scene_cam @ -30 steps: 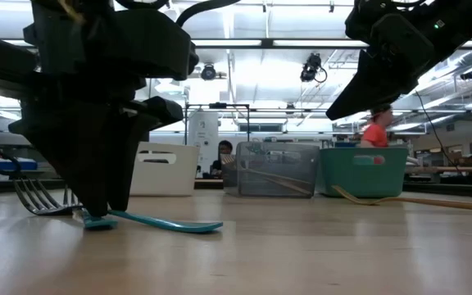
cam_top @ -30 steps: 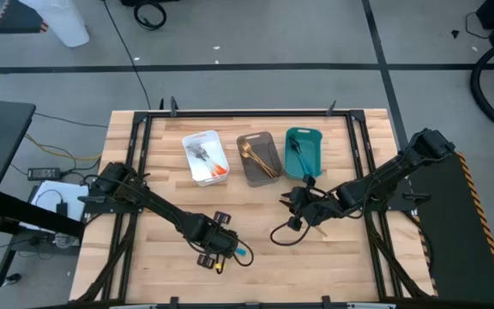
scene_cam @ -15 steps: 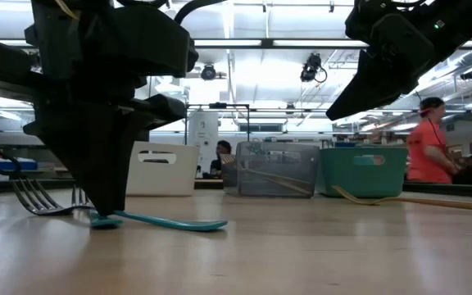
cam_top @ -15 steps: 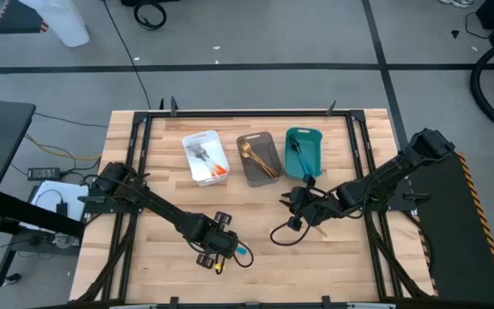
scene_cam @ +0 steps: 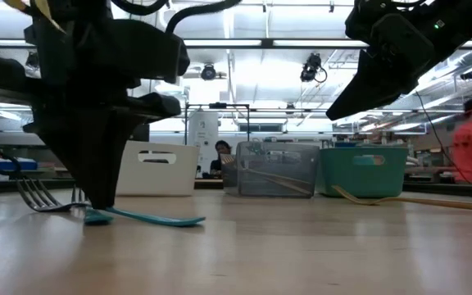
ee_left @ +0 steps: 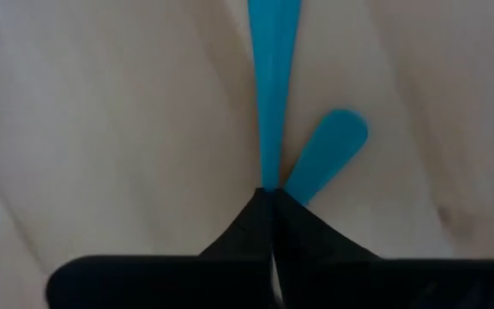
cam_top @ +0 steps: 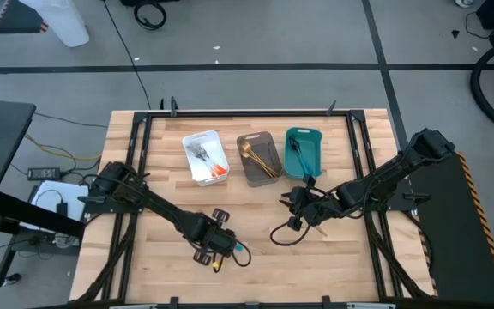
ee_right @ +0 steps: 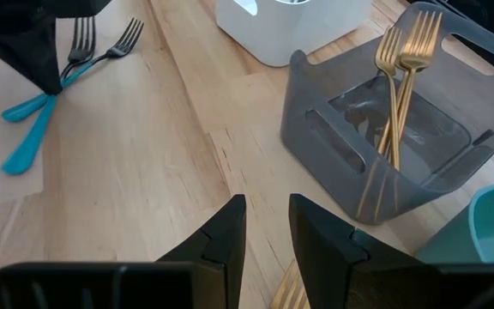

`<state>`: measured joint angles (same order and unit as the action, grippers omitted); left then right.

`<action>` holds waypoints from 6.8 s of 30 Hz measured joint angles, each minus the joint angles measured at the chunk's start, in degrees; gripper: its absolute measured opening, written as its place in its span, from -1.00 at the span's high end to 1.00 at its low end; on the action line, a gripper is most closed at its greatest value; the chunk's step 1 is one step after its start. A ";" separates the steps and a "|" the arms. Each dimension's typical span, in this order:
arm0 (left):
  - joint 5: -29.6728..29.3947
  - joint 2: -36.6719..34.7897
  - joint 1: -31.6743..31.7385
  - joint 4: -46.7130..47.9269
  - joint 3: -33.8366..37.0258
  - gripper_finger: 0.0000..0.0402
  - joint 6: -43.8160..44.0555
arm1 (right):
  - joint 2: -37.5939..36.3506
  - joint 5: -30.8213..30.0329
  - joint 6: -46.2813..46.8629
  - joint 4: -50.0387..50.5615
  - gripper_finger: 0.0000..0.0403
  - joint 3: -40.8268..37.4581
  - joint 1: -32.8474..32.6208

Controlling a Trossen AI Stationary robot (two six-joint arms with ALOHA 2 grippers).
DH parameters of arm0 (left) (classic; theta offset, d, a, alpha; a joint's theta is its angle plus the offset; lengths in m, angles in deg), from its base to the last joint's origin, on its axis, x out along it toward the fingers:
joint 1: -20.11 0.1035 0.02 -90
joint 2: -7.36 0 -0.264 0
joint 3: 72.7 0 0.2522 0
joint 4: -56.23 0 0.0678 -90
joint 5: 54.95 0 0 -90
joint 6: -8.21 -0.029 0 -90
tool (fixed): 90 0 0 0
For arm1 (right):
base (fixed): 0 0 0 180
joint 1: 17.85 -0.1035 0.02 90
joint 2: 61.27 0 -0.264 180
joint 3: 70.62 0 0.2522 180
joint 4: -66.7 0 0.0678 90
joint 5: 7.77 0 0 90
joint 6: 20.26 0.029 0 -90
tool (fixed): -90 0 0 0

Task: Sort silverware by color (type)
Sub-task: Put the blue fork into the green bin

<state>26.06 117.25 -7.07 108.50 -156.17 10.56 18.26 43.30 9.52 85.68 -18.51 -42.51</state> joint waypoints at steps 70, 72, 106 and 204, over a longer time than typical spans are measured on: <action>4.19 -0.46 2.09 6.16 1.87 0.62 10.13 | 0.00 1.07 -0.39 -0.35 0.49 0.00 0.00; 4.23 -0.46 2.26 5.54 1.97 0.62 9.07 | 0.00 1.07 -0.42 -0.39 0.49 0.00 0.00; -16.45 -0.02 0.20 17.94 -10.94 0.92 -1.87 | 0.00 3.92 -0.15 -4.57 0.49 0.00 0.02; -30.15 -0.24 0.28 -12.75 -11.20 0.41 -15.63 | -7.95 12.66 -0.26 4.50 0.92 0.02 18.17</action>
<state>-4.09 117.01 -6.79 95.75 -167.37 -5.07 10.31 55.96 9.25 90.18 -18.49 -24.34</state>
